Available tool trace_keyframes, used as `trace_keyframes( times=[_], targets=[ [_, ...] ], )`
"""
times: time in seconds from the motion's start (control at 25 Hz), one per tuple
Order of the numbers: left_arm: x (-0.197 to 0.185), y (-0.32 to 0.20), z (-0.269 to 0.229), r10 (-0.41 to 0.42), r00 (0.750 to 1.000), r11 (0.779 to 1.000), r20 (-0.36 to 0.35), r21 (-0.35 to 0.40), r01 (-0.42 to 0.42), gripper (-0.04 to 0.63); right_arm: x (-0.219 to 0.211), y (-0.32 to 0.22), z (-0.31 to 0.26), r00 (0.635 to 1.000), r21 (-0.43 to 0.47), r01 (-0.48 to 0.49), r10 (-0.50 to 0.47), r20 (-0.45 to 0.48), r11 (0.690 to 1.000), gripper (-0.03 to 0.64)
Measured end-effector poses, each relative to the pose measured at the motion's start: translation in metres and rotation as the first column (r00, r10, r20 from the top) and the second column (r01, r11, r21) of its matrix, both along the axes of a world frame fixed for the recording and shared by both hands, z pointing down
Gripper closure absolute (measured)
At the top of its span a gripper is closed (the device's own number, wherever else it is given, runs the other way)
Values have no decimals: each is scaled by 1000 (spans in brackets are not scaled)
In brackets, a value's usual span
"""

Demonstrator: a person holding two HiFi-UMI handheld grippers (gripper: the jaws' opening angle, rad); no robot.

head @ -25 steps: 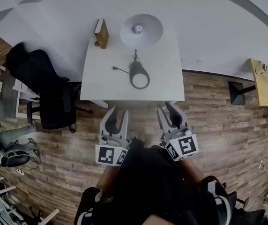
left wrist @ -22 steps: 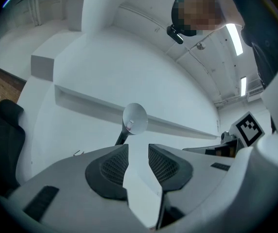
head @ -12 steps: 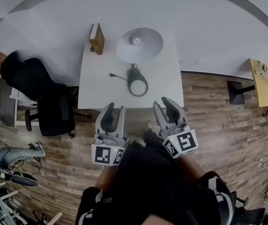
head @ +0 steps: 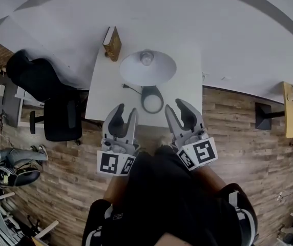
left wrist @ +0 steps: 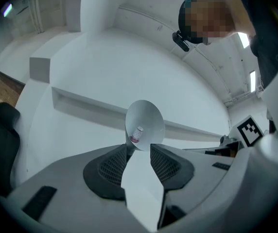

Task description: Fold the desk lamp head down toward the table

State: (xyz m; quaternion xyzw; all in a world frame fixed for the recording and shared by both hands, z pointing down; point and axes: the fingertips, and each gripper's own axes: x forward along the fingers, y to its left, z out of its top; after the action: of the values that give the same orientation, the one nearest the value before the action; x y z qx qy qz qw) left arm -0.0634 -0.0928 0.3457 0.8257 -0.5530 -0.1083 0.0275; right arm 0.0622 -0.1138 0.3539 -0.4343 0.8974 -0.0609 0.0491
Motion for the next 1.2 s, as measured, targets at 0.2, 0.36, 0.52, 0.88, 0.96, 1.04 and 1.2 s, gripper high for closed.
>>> trace_keyframes(
  times=[0.2, 0.36, 0.52, 0.88, 0.96, 1.04, 1.2],
  targets=[
    [-2, -20, -13, 8, 1000, 1000, -2, 5, -8, 439, -1, -24, -12, 1000, 14, 1, -1, 17, 1000, 474],
    [-6, -38, -23, 44, 999, 999, 1, 15, -44, 430, -5, -39, -27, 999, 35, -28, 27, 40, 999, 468],
    [-8, -53, -32, 79, 997, 997, 5, 25, -80, 422, -8, -48, -35, 997, 37, -54, 52, 59, 998, 462],
    [-4, -81, -38, 120, 993, 992, 9, 34, -121, 422, -13, -67, -40, 996, 52, -74, 71, 56, 996, 459],
    [-1, -84, -37, 125, 992, 992, 8, 33, -125, 422, -13, -72, -39, 996, 51, -74, 71, 52, 996, 459],
    [1, -86, -36, 126, 992, 992, 8, 32, -126, 422, -13, -75, -38, 997, 49, -70, 67, 48, 996, 459],
    [2, -89, -33, 125, 992, 992, 7, 23, -125, 422, -15, -79, -35, 998, 47, -55, 53, 39, 997, 459]
  ],
)
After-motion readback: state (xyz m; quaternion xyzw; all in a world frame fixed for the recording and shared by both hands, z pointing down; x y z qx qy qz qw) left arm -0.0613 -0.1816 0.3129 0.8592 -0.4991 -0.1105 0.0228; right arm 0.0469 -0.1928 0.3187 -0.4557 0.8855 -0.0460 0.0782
